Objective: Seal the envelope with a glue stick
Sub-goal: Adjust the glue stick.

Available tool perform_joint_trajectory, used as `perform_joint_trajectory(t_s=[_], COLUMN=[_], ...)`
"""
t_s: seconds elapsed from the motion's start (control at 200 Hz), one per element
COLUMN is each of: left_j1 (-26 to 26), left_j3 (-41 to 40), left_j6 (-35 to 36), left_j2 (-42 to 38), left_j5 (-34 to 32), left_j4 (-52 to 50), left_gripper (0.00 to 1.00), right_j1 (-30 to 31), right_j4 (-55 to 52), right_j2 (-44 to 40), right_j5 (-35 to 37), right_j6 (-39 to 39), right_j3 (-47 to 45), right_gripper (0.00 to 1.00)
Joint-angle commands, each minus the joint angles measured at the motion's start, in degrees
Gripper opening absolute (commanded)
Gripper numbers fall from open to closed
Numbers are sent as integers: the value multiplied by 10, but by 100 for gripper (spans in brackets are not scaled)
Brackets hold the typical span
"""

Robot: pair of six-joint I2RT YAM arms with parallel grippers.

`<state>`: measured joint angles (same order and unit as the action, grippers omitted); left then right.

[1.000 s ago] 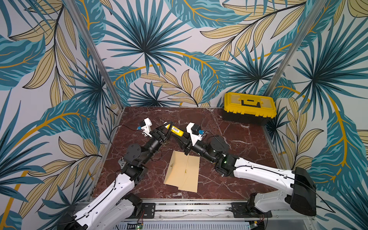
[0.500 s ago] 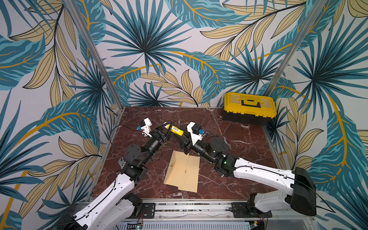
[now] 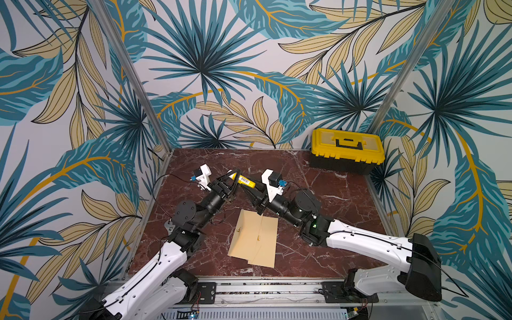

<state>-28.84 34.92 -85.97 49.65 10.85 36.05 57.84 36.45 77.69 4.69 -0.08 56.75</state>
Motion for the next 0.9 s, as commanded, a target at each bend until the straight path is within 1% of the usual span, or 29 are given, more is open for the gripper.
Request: perform_joint_trajectory(t_s=[0.0, 0.09, 0.185, 0.23, 0.305, 0.356, 0.411, 0.506, 0.596, 0.676, 0.776, 0.896], left_j1=[0, -1, 0, -1, -1, -1, 0, 0, 11, 36, 68, 73], left_j3=[-7, -8, -11, -13, -13, -12, -12, -17, -13, 2, 30, 68], left_j6=[0, 0, -1, -1, 6, 15, 28, 67, 118, 173, 259, 374], left_j2=[-12, -12, -15, -17, -24, -32, -44, -77, -128, -167, -186, -161], left_j5=[-2, -2, -5, -7, -11, -14, -21, -49, -69, -65, -37, 7], left_j4=[0, 0, -3, -7, -23, -39, -60, -109, -211, -318, -440, -571], left_gripper=[1, 2, 7, 13, 33, 42, 48, 52, 55, 57, 59, 58], right_j1=[1, 1, 1, 1, 1, 1, 1, 1, 1, 1, 1, 0], right_j4=[-11, -9, -14, -18, -23, -31, -45, -84, -161, -257, -403, -571], right_j2=[-11, -13, -14, -16, -19, -22, -28, -37, -43, -43, -31, -4], right_j5=[7, 6, 2, 2, 7, 21, 39, 84, 148, 201, 232, 229], right_j6=[3, 3, 3, 3, 4, 8, 11, 19, 53, 96, 151, 209], right_j3=[10, 10, 11, 12, 11, 12, 13, 20, 41, 73, 129, 195], right_gripper=[28, 21, 10, 6, 1, 0, 0, 0, 0, 0, 0, 0])
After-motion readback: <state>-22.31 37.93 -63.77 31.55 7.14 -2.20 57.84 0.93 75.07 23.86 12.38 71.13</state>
